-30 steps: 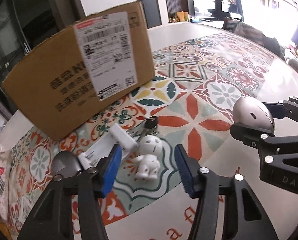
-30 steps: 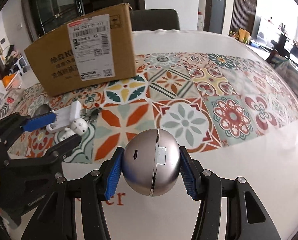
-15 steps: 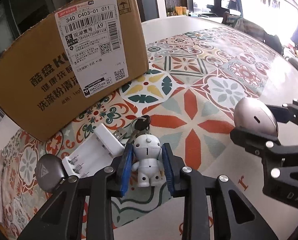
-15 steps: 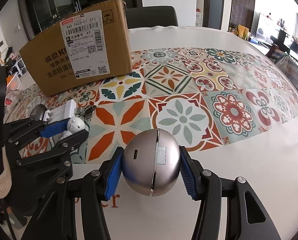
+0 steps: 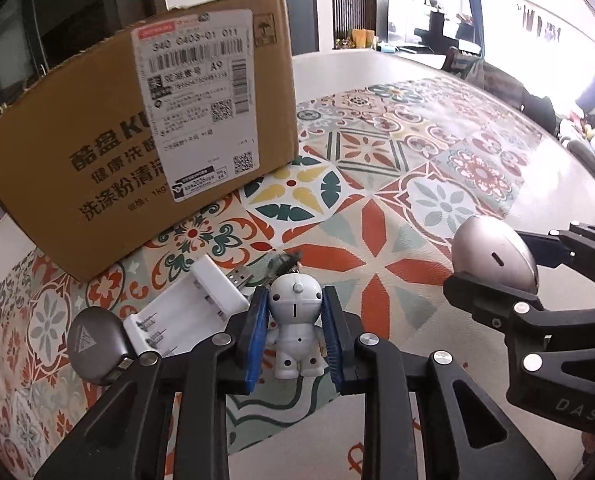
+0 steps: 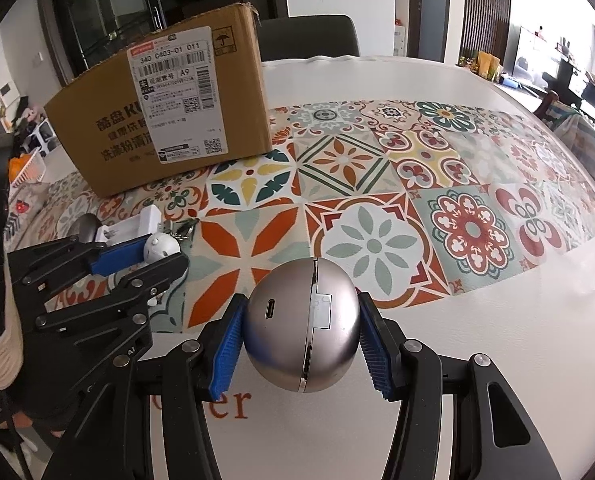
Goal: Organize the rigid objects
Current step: 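Carry the silver speaker and white figurine in both tools over the box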
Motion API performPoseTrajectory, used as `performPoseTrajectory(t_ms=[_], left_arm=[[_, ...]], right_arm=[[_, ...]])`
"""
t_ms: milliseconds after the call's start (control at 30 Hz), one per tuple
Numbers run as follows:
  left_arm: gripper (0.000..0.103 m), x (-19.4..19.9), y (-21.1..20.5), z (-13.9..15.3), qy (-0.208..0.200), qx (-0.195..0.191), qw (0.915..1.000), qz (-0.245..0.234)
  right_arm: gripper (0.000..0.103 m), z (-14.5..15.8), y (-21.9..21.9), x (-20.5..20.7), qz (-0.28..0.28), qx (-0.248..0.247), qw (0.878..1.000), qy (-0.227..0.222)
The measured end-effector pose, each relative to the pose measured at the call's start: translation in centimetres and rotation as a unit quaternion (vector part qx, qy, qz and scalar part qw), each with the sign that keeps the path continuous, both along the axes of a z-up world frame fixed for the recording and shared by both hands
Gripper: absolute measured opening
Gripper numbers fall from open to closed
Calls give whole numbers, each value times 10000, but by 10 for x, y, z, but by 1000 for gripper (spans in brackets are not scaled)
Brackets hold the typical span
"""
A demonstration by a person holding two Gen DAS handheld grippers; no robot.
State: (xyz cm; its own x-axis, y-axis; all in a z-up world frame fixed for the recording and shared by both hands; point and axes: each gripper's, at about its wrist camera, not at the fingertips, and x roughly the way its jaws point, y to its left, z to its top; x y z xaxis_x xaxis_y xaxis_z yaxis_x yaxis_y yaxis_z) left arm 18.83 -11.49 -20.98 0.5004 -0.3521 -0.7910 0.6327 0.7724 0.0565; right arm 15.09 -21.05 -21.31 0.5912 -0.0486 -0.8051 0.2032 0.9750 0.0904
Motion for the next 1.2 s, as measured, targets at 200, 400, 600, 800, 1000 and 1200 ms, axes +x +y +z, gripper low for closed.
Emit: performPoseTrajectory(t_ms=[200, 400, 600, 800, 1000, 1200], left_arm=[[26, -9, 13, 19, -75, -211, 9997, 86], [26, -15, 22, 39, -202, -356, 9990, 169], [26, -16, 31, 61, -301, -511, 9978, 300], [26, -19, 42, 85, -438, -672, 9957, 460], [26, -21, 55, 108, -634, -797, 9928, 631], [26, -19, 67, 130, -804, -879, 9896, 802]], right_arm=[[54, 9, 5, -4, 38, 19, 9999, -96], [54, 25, 9, -7, 86, -10, 9997, -232], [54, 45, 16, -8, 178, -92, 9990, -401], [54, 68, 23, -8, 271, -139, 9975, -636], [54, 92, 30, -6, 380, -199, 9951, -891], [54, 114, 39, -2, 517, -268, 9922, -1105]])
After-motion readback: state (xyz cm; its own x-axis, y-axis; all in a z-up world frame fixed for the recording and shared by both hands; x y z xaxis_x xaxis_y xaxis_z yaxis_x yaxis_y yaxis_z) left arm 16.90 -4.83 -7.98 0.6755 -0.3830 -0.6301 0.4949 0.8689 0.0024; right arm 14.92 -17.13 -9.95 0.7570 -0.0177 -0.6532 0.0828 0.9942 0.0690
